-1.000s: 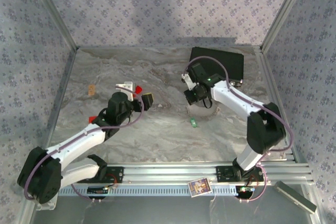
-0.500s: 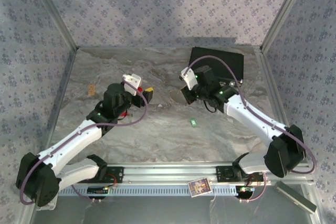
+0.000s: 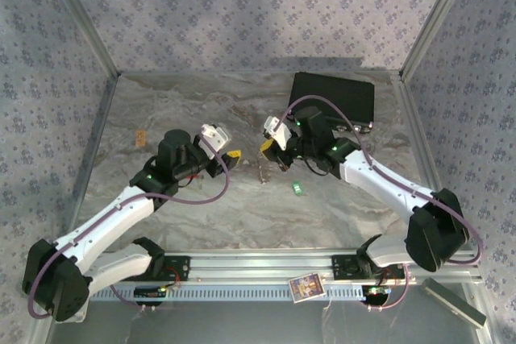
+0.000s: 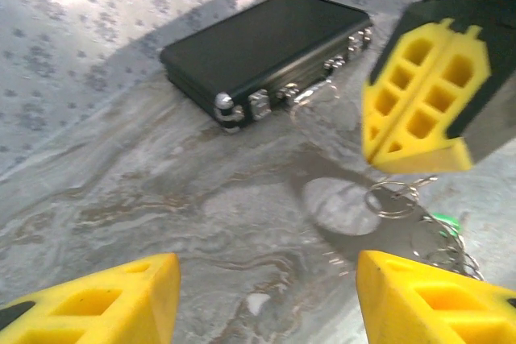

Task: Put the keys on the keyring

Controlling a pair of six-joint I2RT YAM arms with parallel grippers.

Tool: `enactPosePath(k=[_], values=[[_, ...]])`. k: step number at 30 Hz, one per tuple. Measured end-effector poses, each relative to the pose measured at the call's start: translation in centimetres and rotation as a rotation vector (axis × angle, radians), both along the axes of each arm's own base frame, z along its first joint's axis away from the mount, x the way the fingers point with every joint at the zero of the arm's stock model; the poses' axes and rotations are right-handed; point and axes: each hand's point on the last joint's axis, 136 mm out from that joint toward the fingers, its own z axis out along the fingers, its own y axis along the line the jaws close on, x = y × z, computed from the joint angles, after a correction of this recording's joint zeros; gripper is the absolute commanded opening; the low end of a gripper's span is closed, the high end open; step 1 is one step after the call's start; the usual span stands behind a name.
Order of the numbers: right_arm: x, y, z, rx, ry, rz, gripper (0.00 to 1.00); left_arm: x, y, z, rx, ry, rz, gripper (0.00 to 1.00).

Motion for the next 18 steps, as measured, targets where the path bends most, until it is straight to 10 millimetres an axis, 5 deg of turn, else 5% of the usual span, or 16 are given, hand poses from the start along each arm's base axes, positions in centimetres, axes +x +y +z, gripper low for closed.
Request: enactPosePath(k=[8,18], values=[[-1.1,1.1,-0.7,-0.004,0.008,0.072,0.00,-2.6,-2.1,-2.2,0.005,0.098,-0.198,0.65],[-1.4,1.3,-0.7,-0.002,0.000,0.097,0.00,-3.4,-3.4,-3.6,0.006,0.130,-0.302,0.58]])
